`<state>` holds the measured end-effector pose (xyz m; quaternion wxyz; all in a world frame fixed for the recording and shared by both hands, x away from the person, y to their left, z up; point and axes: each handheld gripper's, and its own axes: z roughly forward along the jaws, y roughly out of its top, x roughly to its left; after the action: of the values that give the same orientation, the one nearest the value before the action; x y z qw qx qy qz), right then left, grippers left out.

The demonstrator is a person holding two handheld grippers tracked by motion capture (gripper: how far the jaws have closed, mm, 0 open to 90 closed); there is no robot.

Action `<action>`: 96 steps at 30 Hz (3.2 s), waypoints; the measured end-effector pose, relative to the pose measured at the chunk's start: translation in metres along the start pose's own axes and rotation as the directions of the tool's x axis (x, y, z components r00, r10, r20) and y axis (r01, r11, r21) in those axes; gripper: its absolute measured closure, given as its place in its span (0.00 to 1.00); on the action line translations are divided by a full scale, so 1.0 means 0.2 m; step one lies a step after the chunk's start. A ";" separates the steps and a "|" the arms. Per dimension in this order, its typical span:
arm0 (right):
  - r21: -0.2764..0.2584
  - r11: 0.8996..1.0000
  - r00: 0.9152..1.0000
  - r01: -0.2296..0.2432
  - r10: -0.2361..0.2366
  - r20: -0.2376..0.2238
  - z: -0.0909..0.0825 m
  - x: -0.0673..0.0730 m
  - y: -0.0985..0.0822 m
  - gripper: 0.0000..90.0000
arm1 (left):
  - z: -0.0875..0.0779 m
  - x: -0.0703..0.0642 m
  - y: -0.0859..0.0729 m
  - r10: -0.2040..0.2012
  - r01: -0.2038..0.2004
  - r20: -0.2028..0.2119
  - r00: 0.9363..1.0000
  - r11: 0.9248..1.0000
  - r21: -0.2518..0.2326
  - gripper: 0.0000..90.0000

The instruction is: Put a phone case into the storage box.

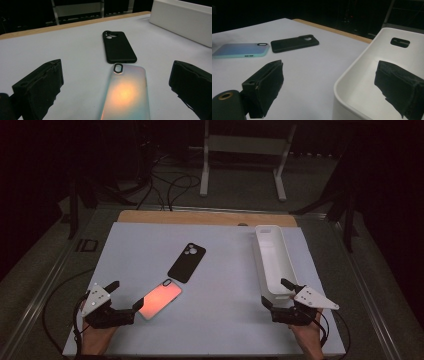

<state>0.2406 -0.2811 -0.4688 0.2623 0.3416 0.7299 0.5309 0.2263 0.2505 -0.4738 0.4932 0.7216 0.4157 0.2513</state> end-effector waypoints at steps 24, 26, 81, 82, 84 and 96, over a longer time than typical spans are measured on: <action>0.027 1.000 1.000 0.009 -0.009 -0.016 0.02 0.00 0.01 0.09 | 0.00 0.00 0.00 -0.003 0.003 0.001 1.000 1.000 0.019 0.00; 0.030 1.000 1.000 0.007 -0.006 -0.017 0.02 0.00 0.01 0.09 | 0.00 0.00 0.00 -0.005 0.004 0.003 1.000 1.000 0.023 0.00; 0.053 0.999 1.000 0.012 -0.010 -0.027 0.06 -0.01 0.02 0.09 | 0.47 -0.11 -0.04 0.091 -0.142 0.118 0.989 0.809 0.570 0.00; 0.053 0.999 1.000 0.011 -0.010 -0.027 0.06 -0.01 0.02 0.09 | 0.47 -0.11 -0.04 0.094 -0.140 0.110 0.990 0.804 0.578 0.00; 0.053 0.999 1.000 0.012 -0.011 -0.026 0.06 -0.01 0.02 0.09 | 0.48 -0.10 -0.04 0.081 -0.125 0.101 0.992 0.803 0.583 0.01; 0.059 0.998 0.999 0.017 -0.016 -0.028 0.07 0.00 0.02 0.09 | 0.47 -0.09 -0.03 0.075 -0.124 0.107 0.991 0.804 0.581 0.18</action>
<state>0.2522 -0.2721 -0.4689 0.2462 0.3357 0.7516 0.5116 0.2867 0.1892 -0.5143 0.2488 0.8686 0.4148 0.1078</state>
